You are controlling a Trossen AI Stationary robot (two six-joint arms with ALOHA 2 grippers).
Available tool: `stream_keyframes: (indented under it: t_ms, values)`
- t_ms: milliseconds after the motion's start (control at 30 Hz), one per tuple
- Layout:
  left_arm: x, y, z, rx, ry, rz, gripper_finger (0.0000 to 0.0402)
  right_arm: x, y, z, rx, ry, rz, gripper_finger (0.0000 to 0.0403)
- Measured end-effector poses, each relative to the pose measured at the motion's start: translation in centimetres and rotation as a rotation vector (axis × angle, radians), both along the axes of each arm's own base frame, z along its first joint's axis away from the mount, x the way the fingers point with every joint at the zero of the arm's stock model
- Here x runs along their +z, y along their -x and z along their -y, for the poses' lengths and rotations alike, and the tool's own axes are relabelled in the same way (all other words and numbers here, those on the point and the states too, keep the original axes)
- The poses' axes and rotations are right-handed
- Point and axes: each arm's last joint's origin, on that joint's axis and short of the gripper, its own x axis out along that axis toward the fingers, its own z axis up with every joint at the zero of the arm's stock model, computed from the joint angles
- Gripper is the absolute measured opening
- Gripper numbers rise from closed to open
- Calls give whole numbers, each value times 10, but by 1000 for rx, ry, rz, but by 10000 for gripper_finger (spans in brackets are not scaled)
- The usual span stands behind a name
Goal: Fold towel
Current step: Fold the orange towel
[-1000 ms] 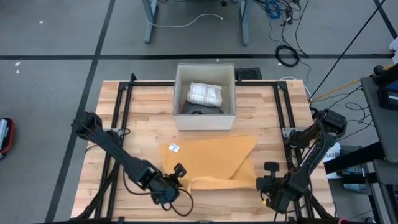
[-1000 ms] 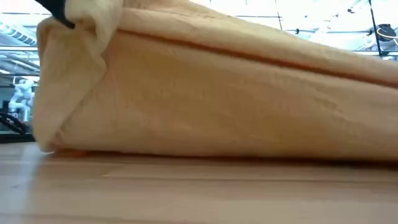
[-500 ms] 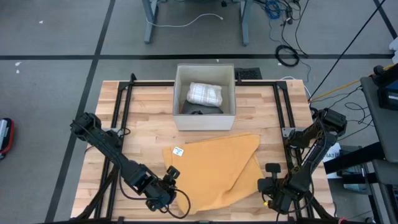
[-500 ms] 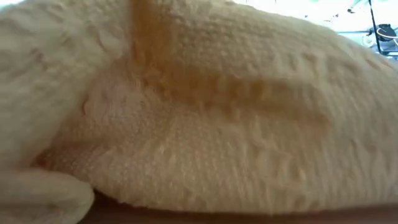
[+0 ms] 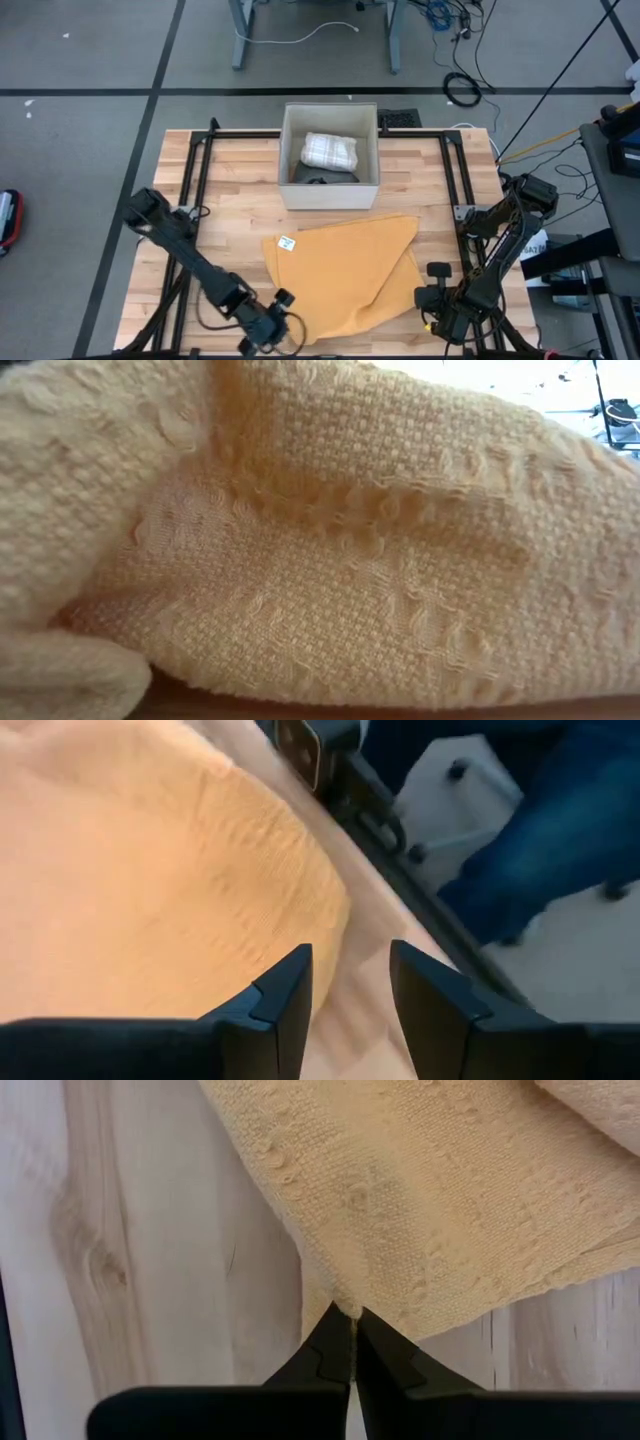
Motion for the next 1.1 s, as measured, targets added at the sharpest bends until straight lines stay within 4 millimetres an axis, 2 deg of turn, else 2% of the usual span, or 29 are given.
stream_keyframes:
  t_ms: [167, 233, 400, 600, 800, 967, 1100]
  values:
    - [-33, -19, 11, -69, 128, -41, 139, 0, 0, 0, -9, -1, 2, 0]
    - [-44, -23, 13, -61, 120, -42, 139, 0, 0, 0, -15, -2, 2, 0]
    - [-57, -31, 4, 51, 7, 6, 139, 0, 0, 0, -22, -4, 3, 0]
    - [-59, -43, -12, 157, -82, 60, 139, 0, 0, 0, -22, -5, 3, 0]
    - [-61, -52, -24, 144, -27, 13, 142, 0, 0, 0, -26, -5, 3, 0]
    - [-67, -59, -31, 194, -49, 20, 156, 0, 0, 0, -25, -4, 4, 0]
    - [-76, -63, -36, 216, -65, 7, 145, 0, 0, 0, -25, -1, 3, 0]
